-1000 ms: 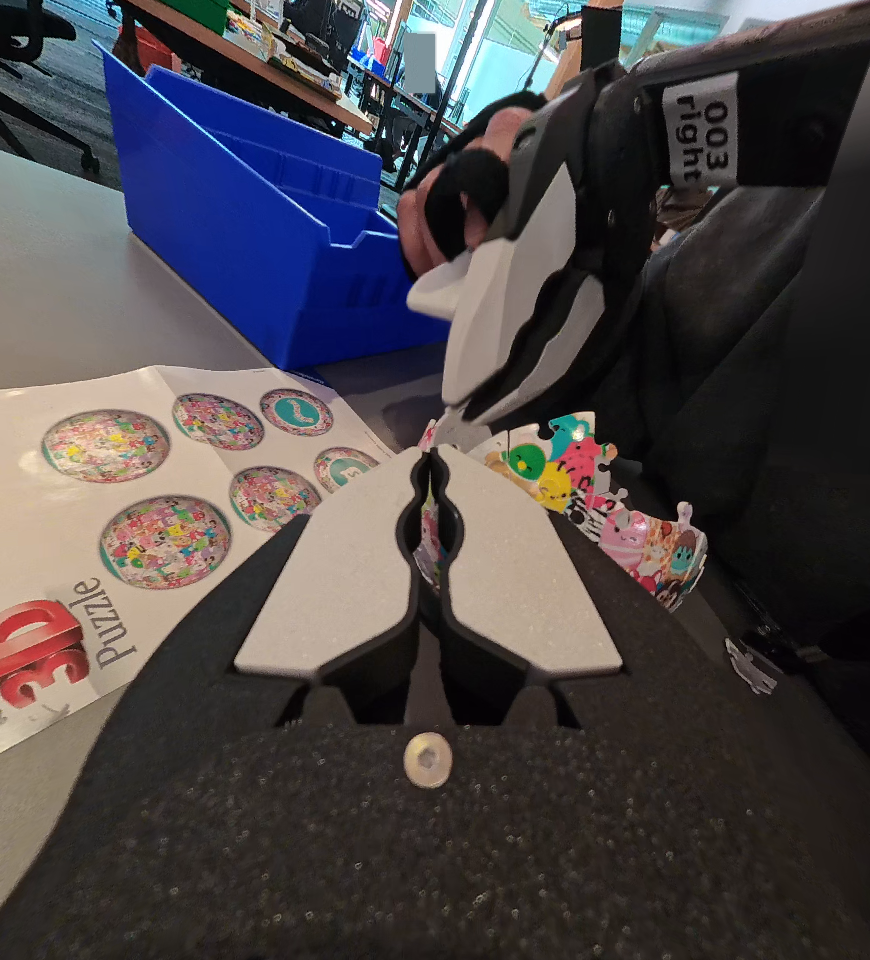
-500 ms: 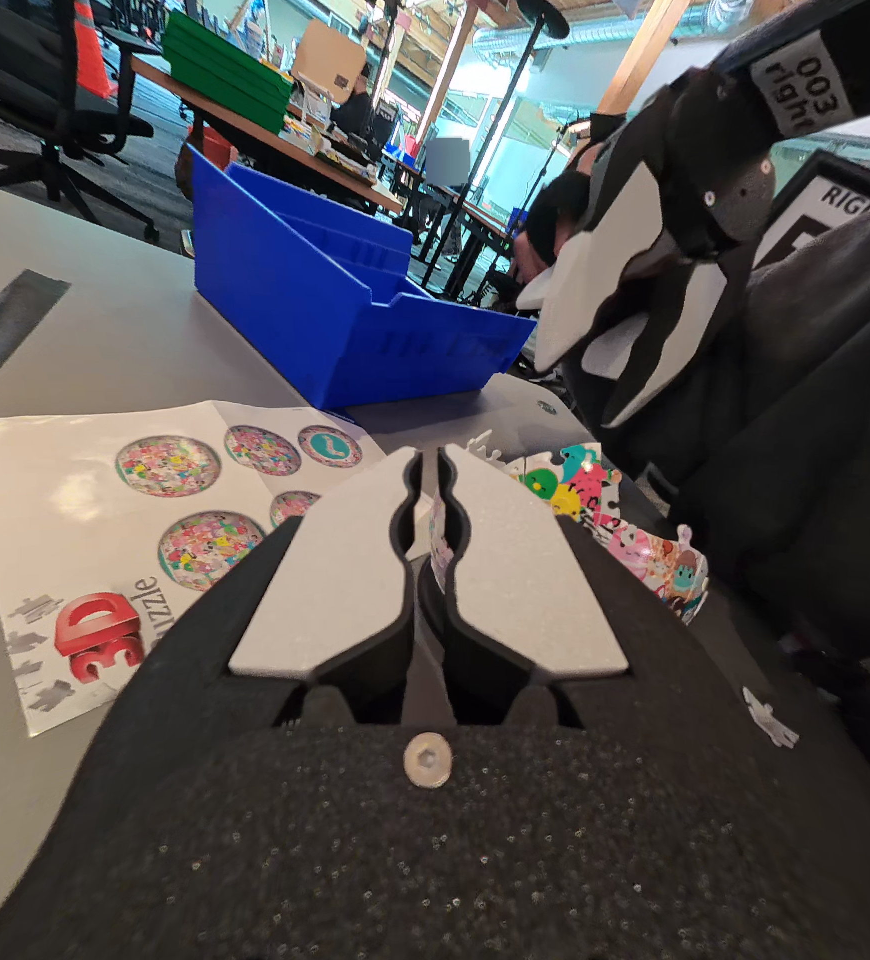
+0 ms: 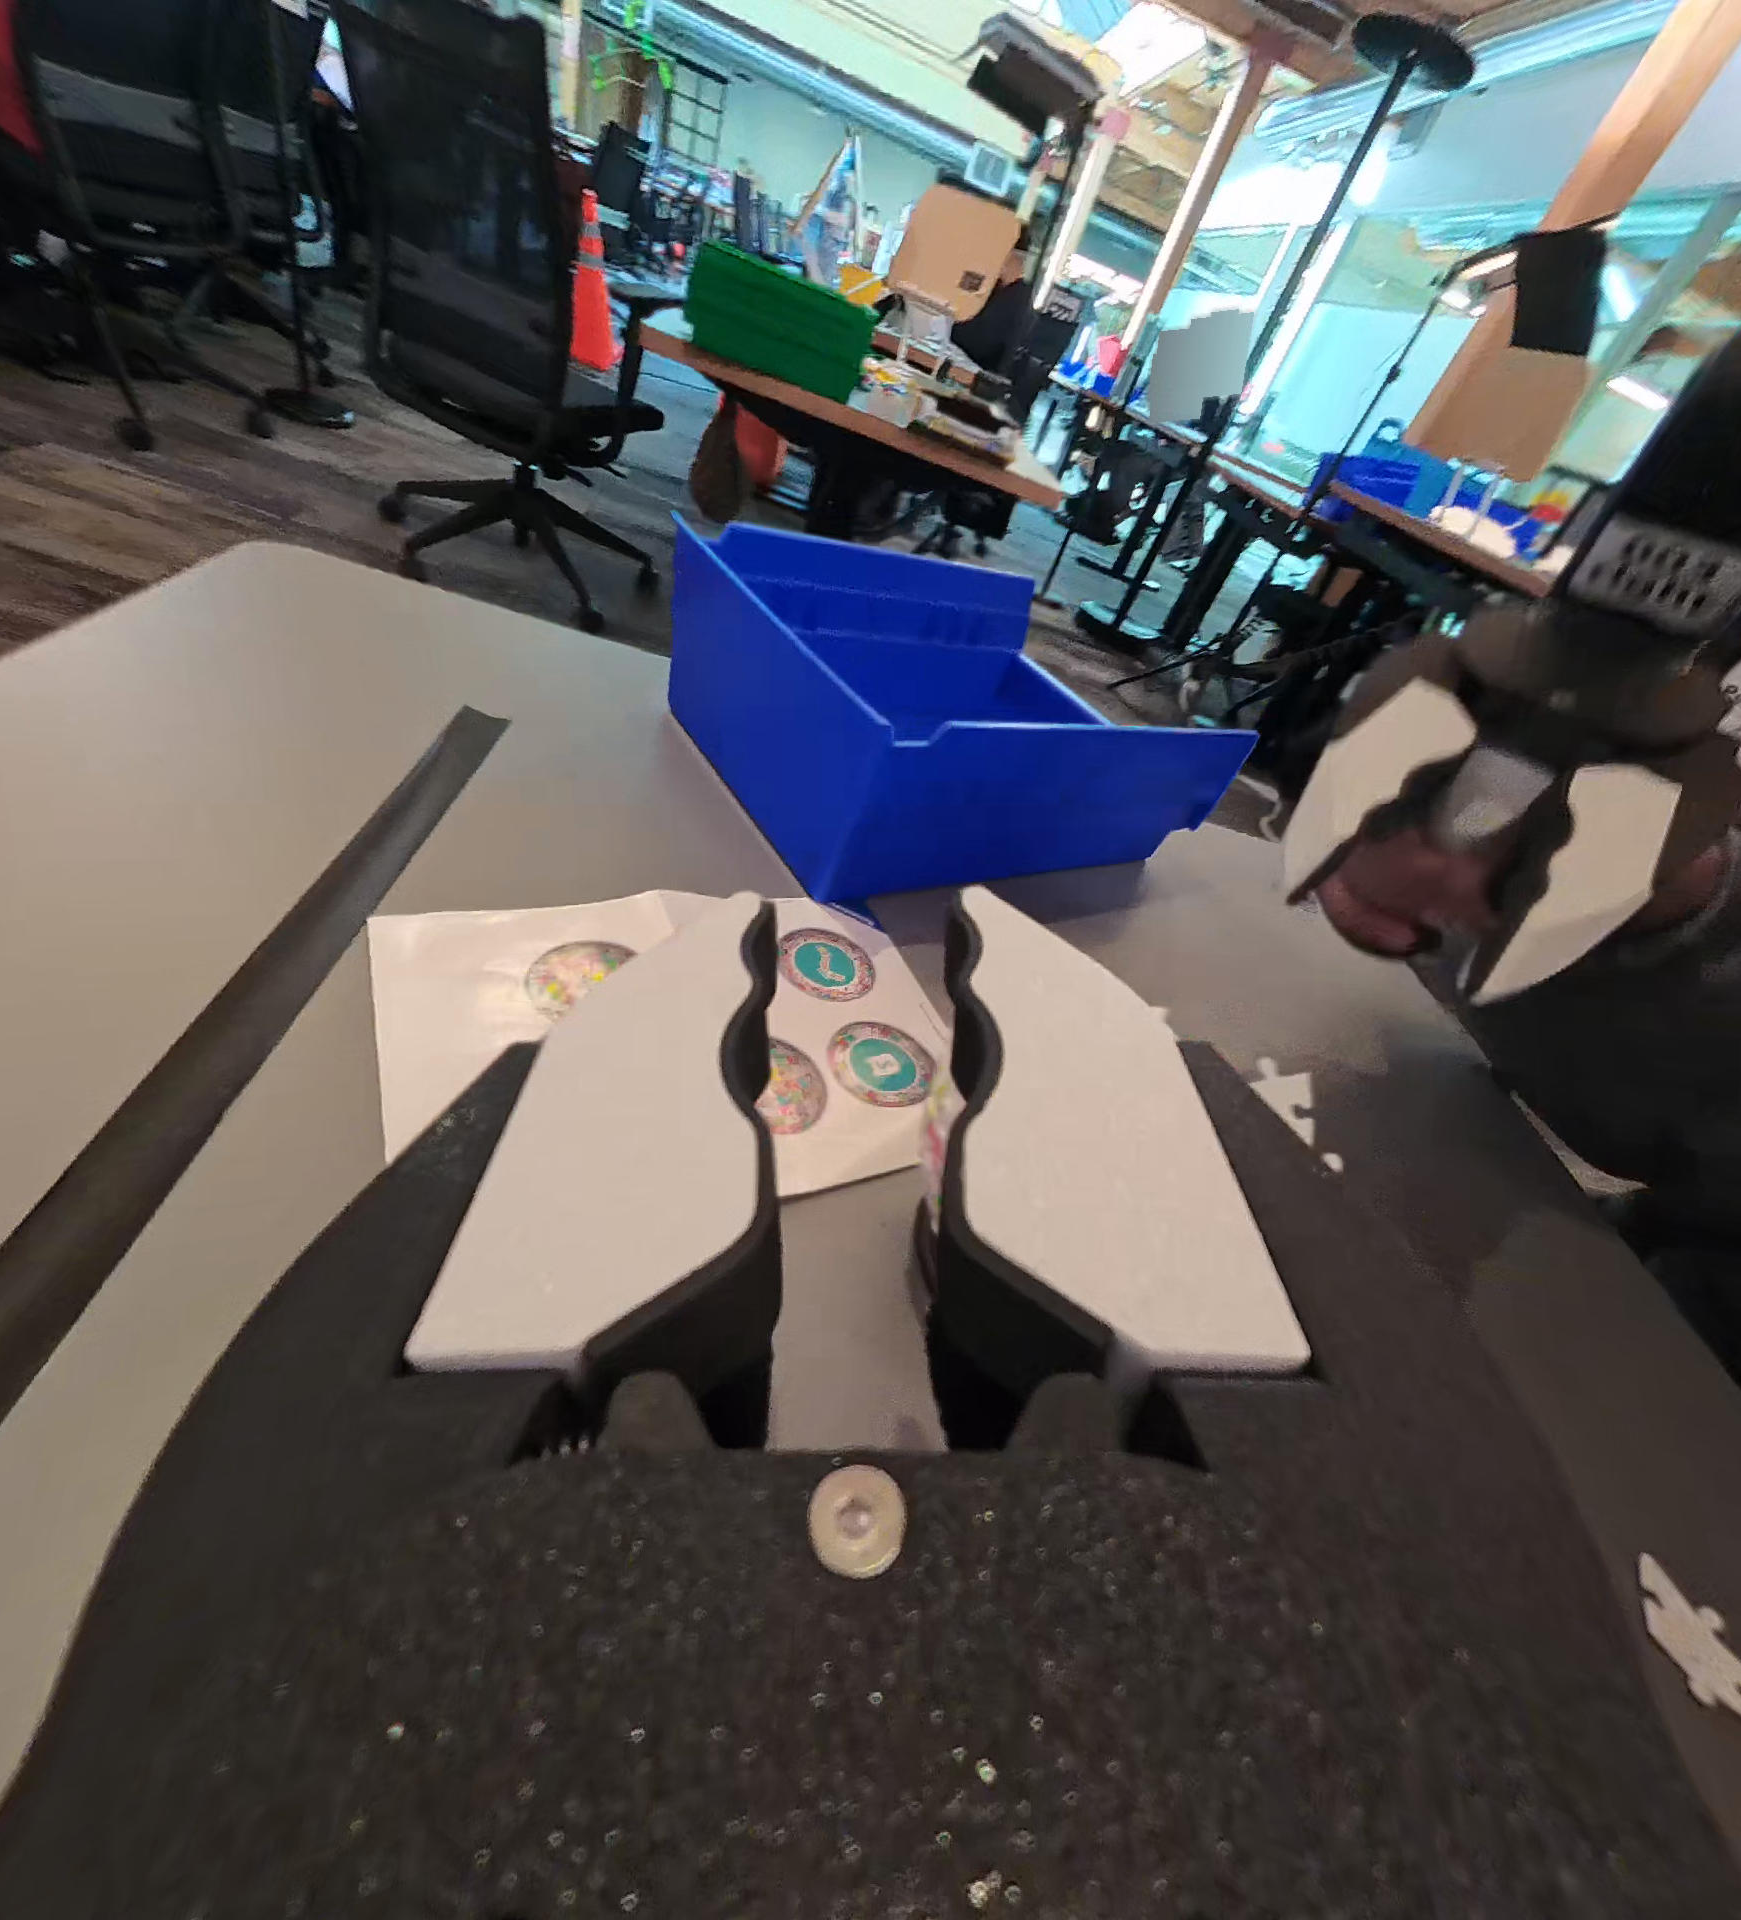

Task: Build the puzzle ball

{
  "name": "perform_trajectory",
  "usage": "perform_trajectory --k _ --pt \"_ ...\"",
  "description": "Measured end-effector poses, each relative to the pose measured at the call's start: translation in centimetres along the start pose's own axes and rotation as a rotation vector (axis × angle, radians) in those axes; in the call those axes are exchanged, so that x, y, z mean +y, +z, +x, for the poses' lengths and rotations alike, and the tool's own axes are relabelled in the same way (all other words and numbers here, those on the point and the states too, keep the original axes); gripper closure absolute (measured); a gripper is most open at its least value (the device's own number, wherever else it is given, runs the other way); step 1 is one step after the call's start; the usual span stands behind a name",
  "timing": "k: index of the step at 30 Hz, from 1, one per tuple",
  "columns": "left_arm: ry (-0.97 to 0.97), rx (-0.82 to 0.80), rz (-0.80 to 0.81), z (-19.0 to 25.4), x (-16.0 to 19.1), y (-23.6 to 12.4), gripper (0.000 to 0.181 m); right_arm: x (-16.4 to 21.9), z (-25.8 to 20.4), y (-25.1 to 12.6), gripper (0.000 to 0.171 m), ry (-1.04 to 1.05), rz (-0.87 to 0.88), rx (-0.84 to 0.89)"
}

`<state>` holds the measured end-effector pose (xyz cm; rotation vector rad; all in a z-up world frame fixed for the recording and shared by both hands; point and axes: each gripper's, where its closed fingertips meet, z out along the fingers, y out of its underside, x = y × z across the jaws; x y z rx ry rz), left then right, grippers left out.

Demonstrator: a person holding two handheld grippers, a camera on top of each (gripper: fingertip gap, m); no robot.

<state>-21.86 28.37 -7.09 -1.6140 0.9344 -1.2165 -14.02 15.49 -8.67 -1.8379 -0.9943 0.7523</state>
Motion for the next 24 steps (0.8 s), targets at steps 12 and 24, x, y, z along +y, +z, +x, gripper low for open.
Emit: perform_trajectory --k 12,24 --pt "0.030 -0.172 -0.023 11.1 -0.7 -5.7 0.153 6.3 -1.9 3.0 0.110 0.110 0.061 0.062" --pt "-0.045 -0.288 -0.015 15.3 3.2 -6.9 0.156 5.3 -1.6 2.4 0.111 0.074 0.071 0.111"
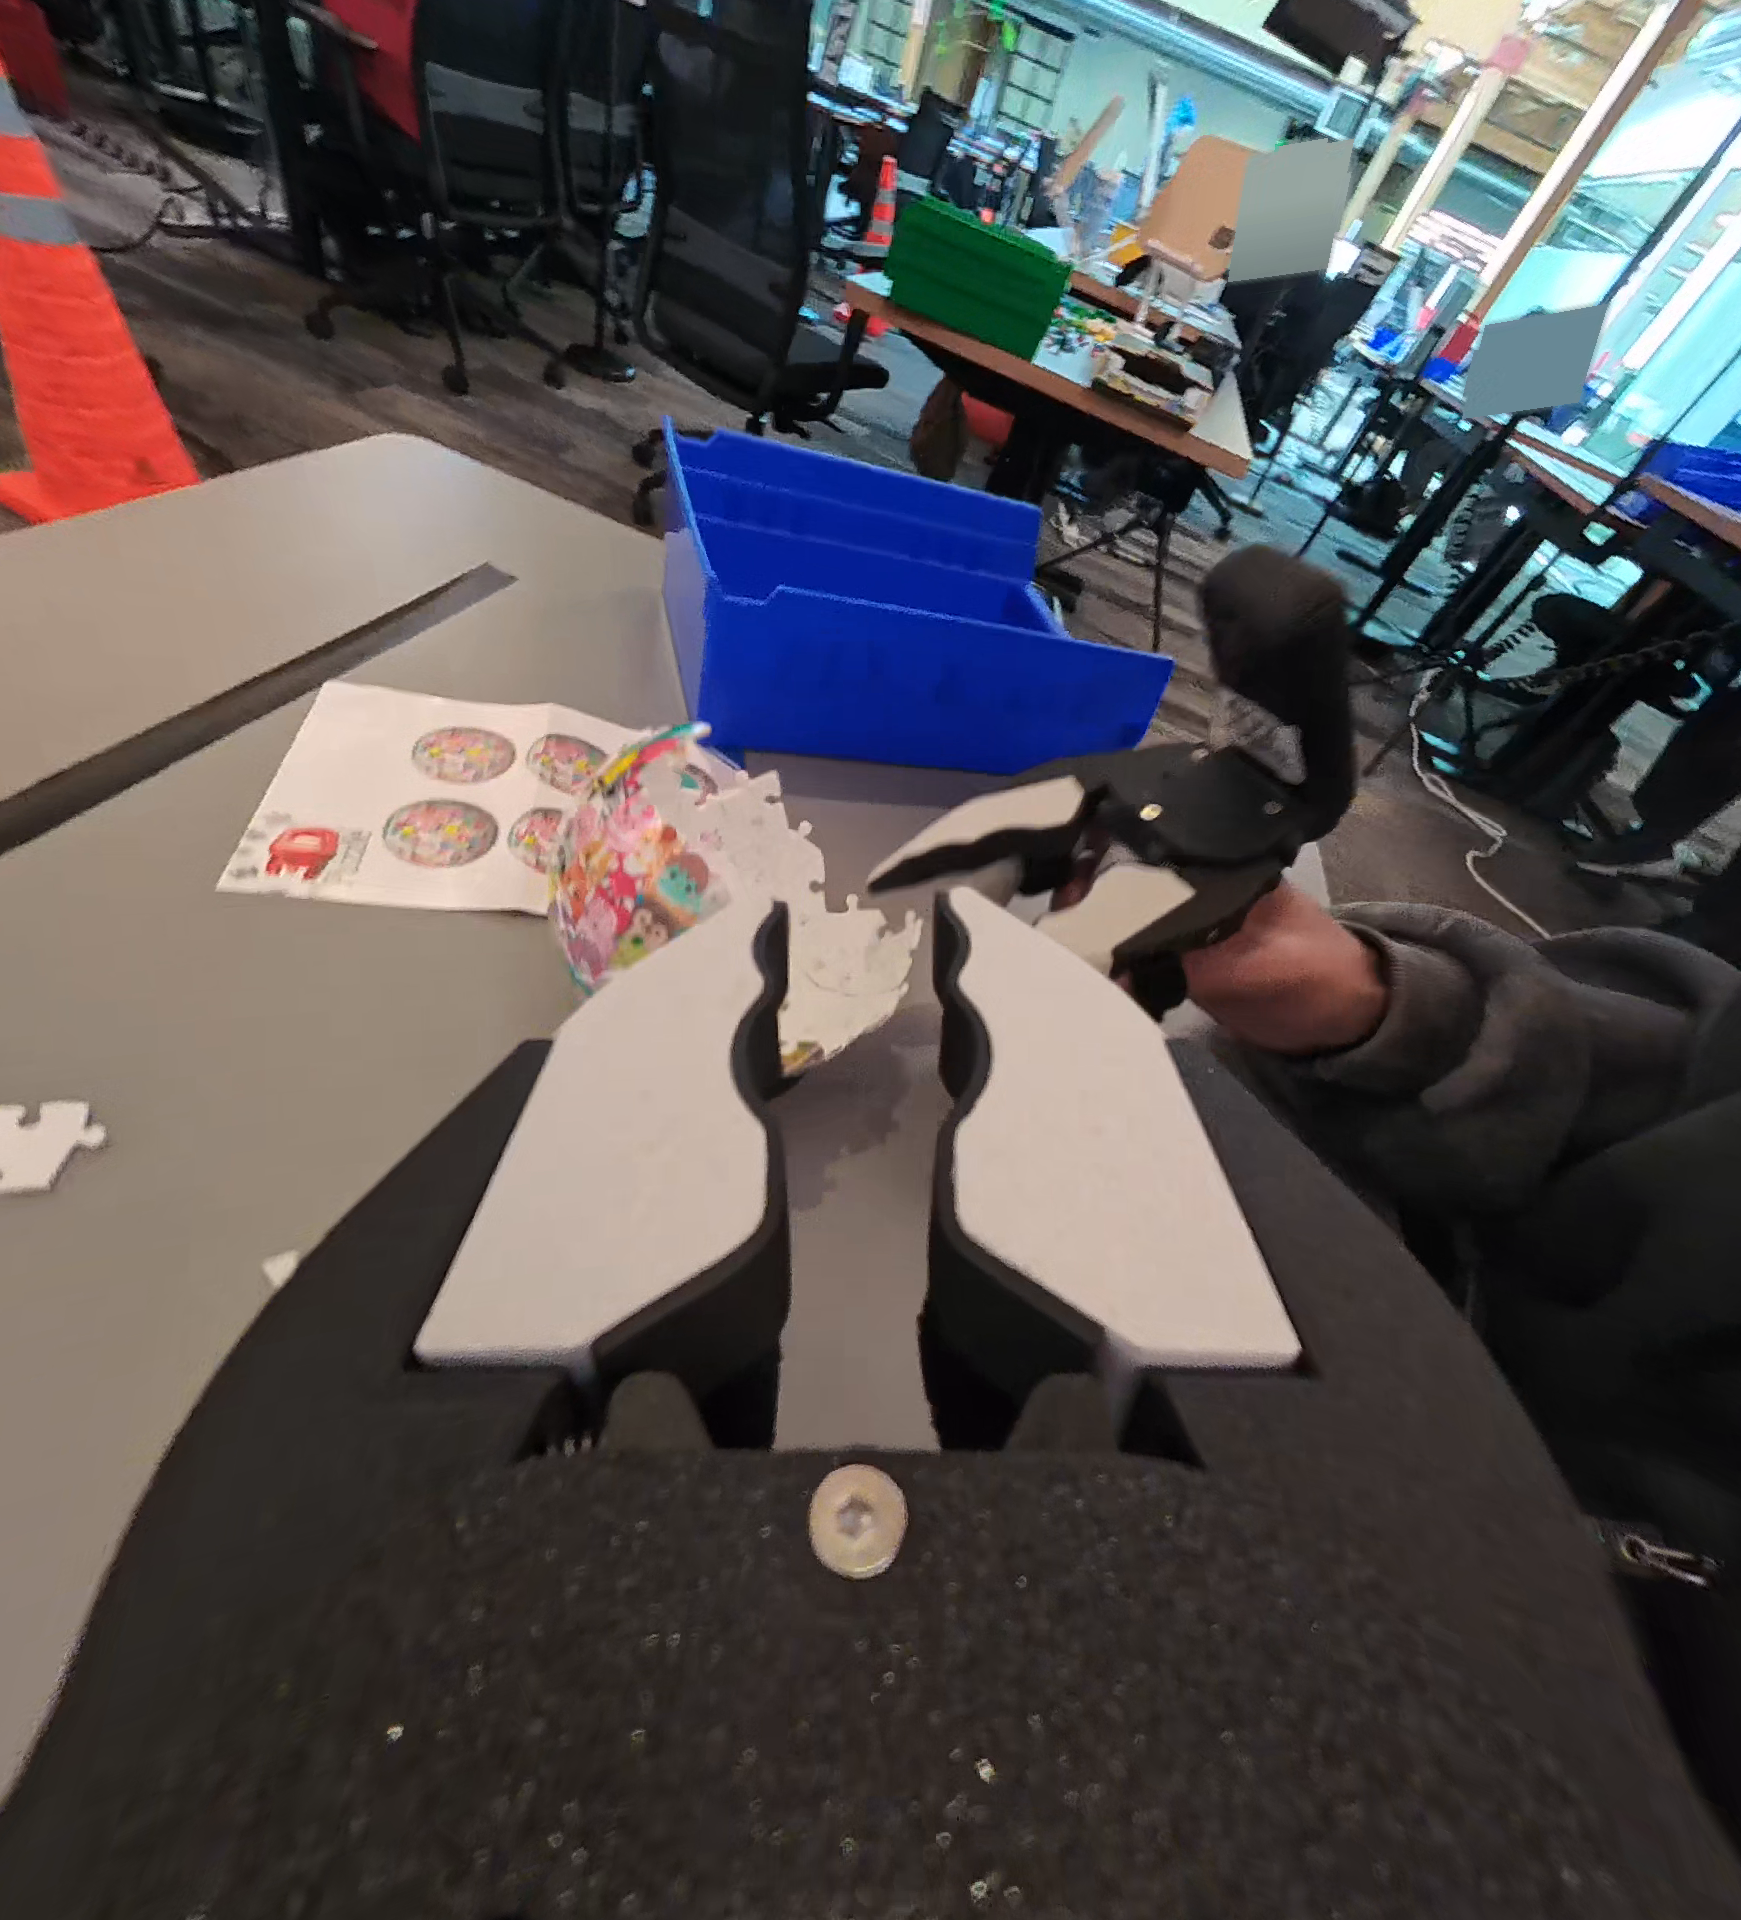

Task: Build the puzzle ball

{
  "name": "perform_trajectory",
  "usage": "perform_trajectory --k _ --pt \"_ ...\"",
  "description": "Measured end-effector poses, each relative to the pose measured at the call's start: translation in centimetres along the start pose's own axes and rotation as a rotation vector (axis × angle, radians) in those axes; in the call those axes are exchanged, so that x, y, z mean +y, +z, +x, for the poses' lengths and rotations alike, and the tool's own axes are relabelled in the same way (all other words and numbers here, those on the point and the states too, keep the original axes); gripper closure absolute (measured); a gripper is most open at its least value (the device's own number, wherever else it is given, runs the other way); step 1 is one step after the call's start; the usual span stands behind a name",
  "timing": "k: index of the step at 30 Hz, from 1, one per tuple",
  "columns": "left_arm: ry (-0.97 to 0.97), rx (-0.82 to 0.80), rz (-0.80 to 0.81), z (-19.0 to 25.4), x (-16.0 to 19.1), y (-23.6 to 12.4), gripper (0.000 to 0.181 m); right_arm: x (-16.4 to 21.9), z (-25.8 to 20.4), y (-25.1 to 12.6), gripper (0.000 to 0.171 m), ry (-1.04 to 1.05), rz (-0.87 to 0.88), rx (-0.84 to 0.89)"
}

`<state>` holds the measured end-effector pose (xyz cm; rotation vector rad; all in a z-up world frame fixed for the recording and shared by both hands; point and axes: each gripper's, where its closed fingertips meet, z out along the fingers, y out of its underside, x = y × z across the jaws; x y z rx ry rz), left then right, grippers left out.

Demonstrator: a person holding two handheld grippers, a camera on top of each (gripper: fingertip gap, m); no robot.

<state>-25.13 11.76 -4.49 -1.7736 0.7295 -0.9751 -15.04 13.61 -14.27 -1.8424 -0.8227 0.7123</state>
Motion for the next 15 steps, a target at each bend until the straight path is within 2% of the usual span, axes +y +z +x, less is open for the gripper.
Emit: perform_trajectory --k 4,5,15 --pt "-0.053 -0.024 0.037 1.0 2.0 -0.7 0.157 -0.5 1.2 -1.2 0.149 -0.096 -0.020 0.120" --pt "-0.051 -0.042 0.042 1.0 2.5 -0.9 0.158 -0.1 1.3 -1.1 0.153 -0.102 -0.034 0.139" --pt "-0.150 -0.007 0.093 2.8 4.3 -1.2 0.159 1.7 1.0 0.1 0.152 0.018 -0.094 0.128"
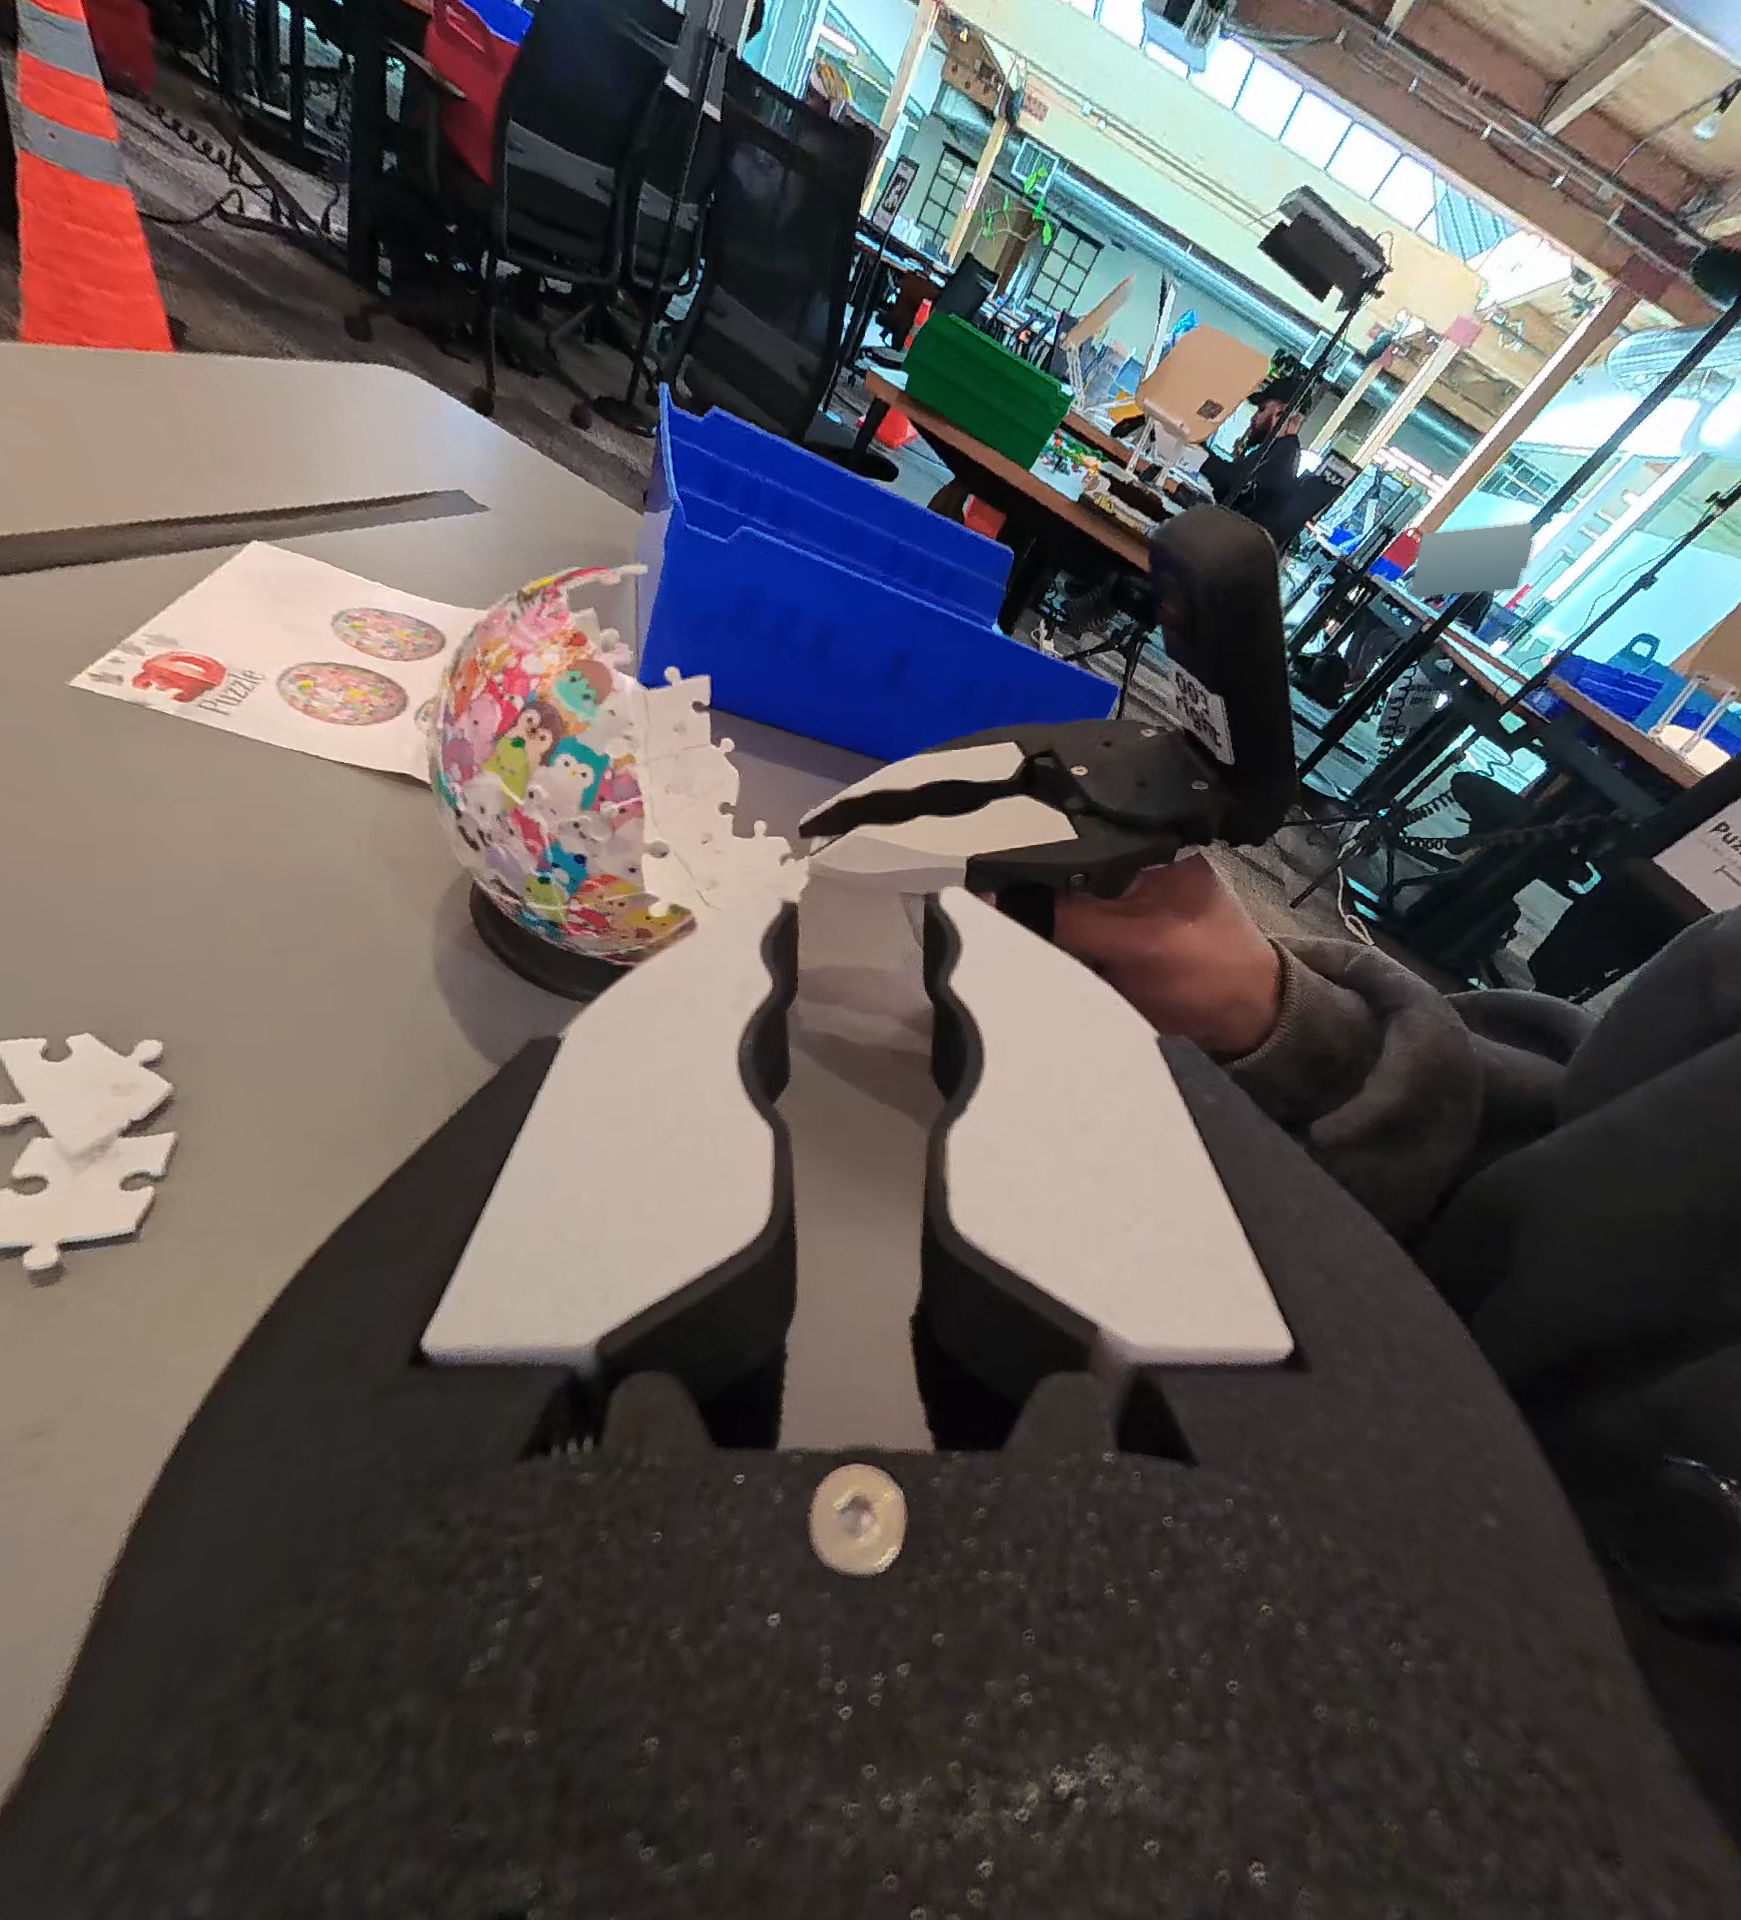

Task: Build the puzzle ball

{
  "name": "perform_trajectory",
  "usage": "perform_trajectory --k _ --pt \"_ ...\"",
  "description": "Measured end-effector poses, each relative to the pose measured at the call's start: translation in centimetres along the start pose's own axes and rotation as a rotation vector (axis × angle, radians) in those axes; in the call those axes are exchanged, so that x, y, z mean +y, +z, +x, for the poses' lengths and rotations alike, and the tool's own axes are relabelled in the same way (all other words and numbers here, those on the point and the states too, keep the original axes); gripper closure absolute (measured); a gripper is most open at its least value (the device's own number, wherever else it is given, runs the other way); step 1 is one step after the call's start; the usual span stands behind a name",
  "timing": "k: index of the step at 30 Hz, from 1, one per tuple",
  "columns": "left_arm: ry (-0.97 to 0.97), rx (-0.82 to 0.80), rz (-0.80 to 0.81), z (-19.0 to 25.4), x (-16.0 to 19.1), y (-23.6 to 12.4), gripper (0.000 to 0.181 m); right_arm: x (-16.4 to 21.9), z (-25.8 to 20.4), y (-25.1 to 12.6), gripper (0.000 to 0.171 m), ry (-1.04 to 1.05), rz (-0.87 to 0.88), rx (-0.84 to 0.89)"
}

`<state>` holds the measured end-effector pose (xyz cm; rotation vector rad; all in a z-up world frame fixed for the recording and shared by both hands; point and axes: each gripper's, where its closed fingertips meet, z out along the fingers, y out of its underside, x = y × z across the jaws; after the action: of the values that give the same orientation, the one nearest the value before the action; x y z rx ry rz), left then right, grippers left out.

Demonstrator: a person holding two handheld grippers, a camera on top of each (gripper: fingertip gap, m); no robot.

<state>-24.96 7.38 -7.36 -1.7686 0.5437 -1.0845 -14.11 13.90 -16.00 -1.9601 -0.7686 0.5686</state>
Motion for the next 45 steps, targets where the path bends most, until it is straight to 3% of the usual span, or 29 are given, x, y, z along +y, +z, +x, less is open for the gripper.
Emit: perform_trajectory --k 12,16,21,29,38,45 --pt "0.000 -0.010 -0.072 -0.7 2.1 0.7 0.159 1.1 -1.1 0.6 0.145 -0.053 -0.081 -0.036" --pt "0.010 -0.025 -0.100 -1.1 2.8 0.9 0.159 -0.2 -2.7 -0.2 0.140 -0.287 -0.078 -0.127" --pt "0.068 -0.050 -0.152 -1.2 3.8 1.0 0.159 0.3 -3.5 1.2 0.142 -0.643 -0.237 -0.113" --pt "0.110 -0.070 -0.161 -1.3 3.9 0.3 0.159 0.1 -3.5 3.1 0.159 -1.010 -0.399 0.127" --pt "0.047 -0.008 -0.147 -1.4 3.7 -0.6 0.159 1.3 -2.7 4.0 0.152 -0.842 -0.554 0.121" --pt "0.054 -0.002 -0.179 -1.5 4.3 -0.4 0.159 2.4 -2.0 4.6 0.166 -0.878 -0.621 0.122"
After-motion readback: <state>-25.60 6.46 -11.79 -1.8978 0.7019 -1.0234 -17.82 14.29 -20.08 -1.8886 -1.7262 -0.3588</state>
